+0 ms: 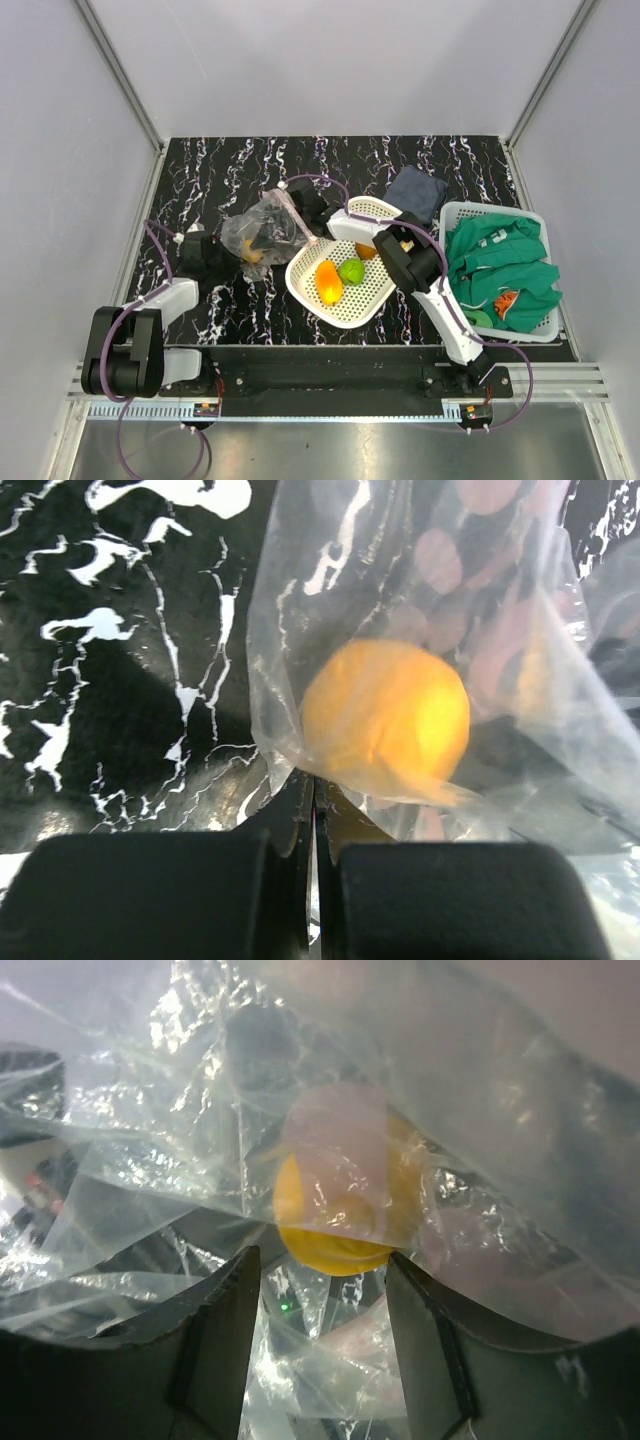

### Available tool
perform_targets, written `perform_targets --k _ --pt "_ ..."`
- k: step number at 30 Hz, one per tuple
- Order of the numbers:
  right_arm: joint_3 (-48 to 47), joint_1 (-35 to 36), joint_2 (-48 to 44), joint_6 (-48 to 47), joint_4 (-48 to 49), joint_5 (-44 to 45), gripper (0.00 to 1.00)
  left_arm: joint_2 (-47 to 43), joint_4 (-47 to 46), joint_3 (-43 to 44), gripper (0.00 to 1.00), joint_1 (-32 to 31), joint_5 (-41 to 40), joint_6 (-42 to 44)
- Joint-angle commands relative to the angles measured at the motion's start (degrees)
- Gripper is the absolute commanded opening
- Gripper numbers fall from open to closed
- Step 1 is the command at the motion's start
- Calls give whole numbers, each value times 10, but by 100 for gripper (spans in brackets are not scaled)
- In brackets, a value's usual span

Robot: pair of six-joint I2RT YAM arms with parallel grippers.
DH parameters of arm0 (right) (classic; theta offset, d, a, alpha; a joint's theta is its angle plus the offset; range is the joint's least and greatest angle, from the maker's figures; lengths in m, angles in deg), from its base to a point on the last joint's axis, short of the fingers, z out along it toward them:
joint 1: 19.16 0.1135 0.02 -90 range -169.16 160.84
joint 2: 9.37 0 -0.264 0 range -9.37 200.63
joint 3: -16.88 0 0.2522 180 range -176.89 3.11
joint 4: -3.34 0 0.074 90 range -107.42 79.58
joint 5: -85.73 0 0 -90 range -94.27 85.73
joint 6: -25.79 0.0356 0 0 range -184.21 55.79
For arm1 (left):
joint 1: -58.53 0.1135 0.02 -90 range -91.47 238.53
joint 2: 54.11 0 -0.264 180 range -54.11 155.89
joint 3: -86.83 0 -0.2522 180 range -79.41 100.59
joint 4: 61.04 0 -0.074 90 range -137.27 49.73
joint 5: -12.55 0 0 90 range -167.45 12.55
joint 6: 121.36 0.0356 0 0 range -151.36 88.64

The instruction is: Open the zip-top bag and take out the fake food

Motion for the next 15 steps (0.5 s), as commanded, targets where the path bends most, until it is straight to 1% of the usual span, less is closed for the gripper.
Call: perform_targets --k 1,7,11,14,15 --pt "-40 7 32 -10 0 -7 62 -5 -54 8 0 -3 19 7" --pt "-88 7 74 -14 -29 -1 67 -5 -51 9 0 -3 22 11" --pt "-106 7 91 -14 -32 10 76 -9 -47 8 0 -3 20 10" --pt "-114 5 95 -11 -32 23 76 -36 -31 3 0 -3 1 17" --pt "-121 1 97 -10 -32 27 75 -45 -21 4 0 -2 -3 18"
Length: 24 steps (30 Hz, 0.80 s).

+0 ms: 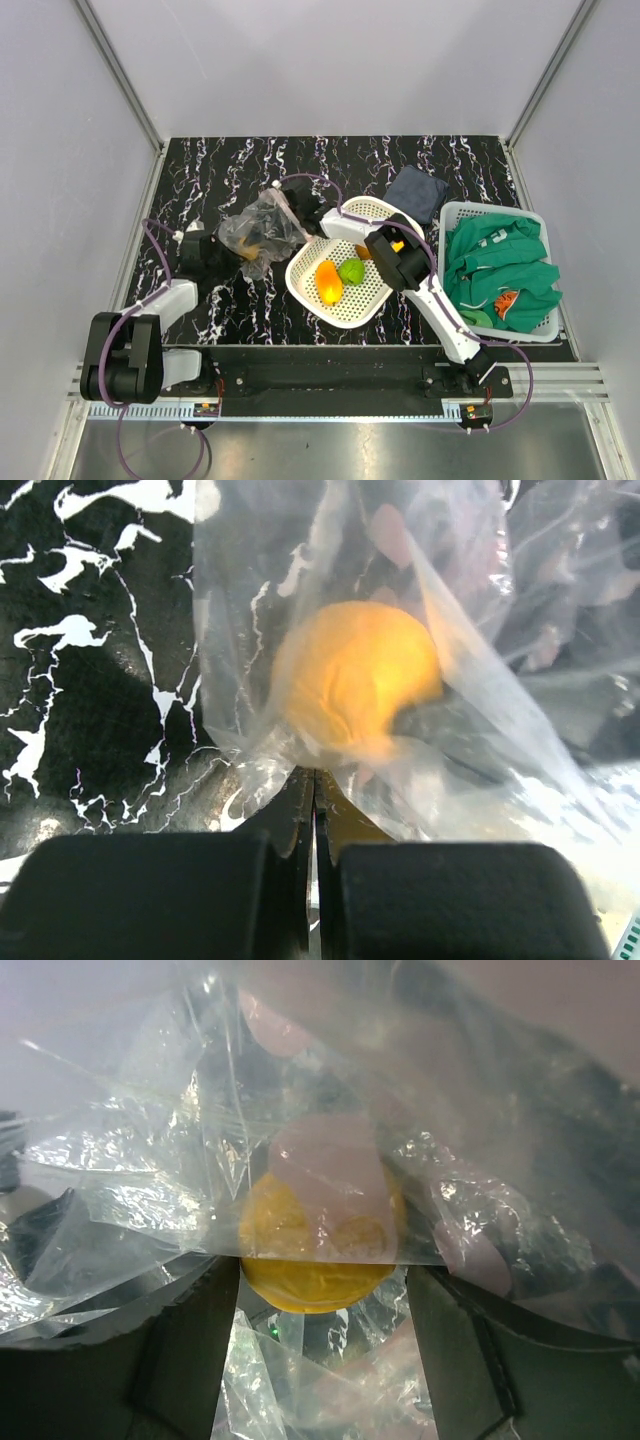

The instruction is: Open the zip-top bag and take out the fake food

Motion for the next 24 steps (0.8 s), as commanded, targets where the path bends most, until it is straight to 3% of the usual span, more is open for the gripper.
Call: perform_targets --k 1,4,6,7,10,13,14,16,24 --pt "-30 -2 25 -9 -15 32 72 -42 -8 4 0 -1 -14 15" --pt "-39 -5 24 -8 -14 33 60 -63 17 9 1 3 -24 11" --pt "-35 -7 19 -9 -8 32 52 -85 38 11 9 9 -43 5" --pt "-32 -7 14 -9 -1 29 47 -91 46 14 18 13 -49 4" --pt "-23 -7 0 -8 9 18 32 -102 58 28 26 29 -55 6" --pt "-3 -7 -25 -6 9 18 23 -103 57 40 41 50 -43 6" --pt "11 -8 -33 -7 8 17 23 -104 57 42 52 60 -30 8" --pt "25 -8 -60 -7 8 17 23 -105 55 41 62 68 -22 12" --pt "79 -16 -126 6 9 -13 23 -86 8 38 87 115 84 17"
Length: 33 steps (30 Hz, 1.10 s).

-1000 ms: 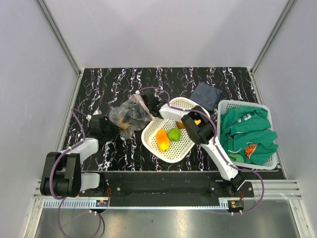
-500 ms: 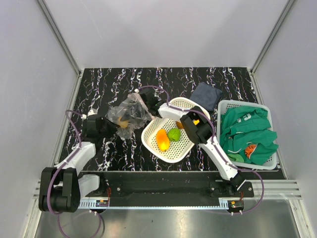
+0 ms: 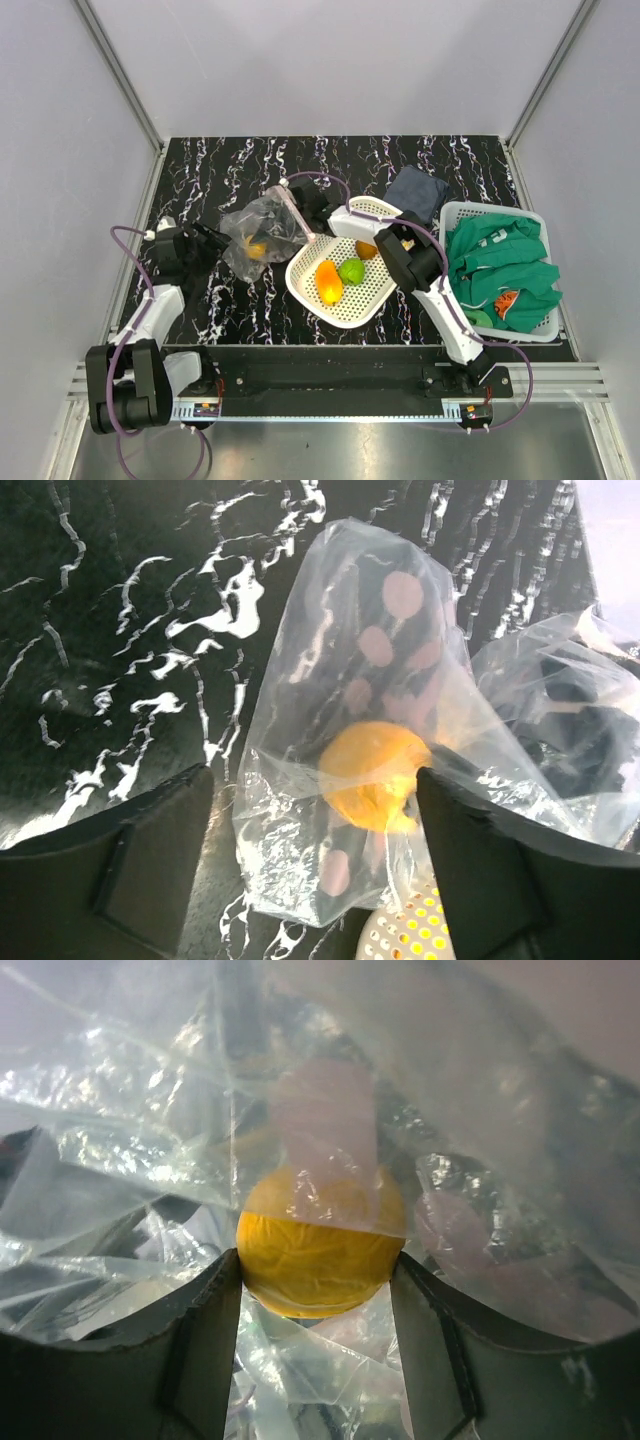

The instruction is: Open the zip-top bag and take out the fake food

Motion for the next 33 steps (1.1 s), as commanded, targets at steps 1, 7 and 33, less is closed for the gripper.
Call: perform_targets --k 1,7,33 --pt "21 -8 -85 3 9 -16 23 8 -35 28 86 14 73 13" --pt "-21 -4 -118 -106 -150 87 24 -110 16 16 74 13 78 68" --pt "-152 70 -164 -226 -361 334 23 -22 141 318 82 -191 64 151"
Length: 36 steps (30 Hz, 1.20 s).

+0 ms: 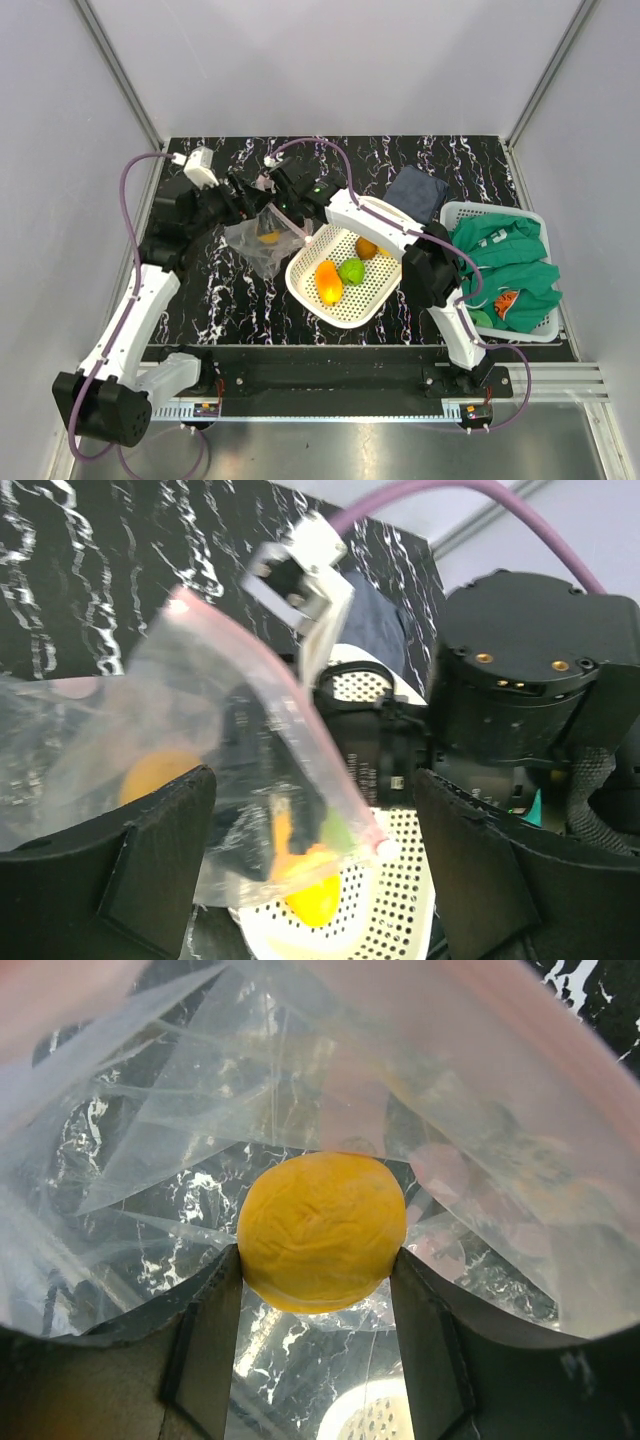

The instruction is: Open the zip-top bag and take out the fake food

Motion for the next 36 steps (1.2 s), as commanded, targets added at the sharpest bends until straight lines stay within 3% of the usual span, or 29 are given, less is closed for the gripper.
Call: perform_targets --k 1,10,12,17,18,19,20,30,36 --pt "-30 9 -33 -5 -8 21 23 31 24 41 81 -31 -62 1" --pt "-19 10 -59 1 -10 24 22 60 65 60 62 -36 -130 11" --pt "-12 10 -68 2 -5 19 22 60 65 59 43 -37 -129 15" --pt "14 4 -83 -1 2 22 20 29 72 44 26 -36 -149 34" --pt "17 -2 -89 -1 8 21 20 24 80 43 21 -36 -155 40" --pt "26 -4 -93 0 10 19 20 19 82 37 6 -36 -168 42" --pt "31 -8 -97 1 14 12 19 13 84 34 2 -36 -171 49" --pt "150 -47 -199 25 139 -53 19 -15 100 -3 0 -36 -186 80" --pt "159 -47 -220 44 208 -118 16 -17 98 -7 0 -36 -176 73"
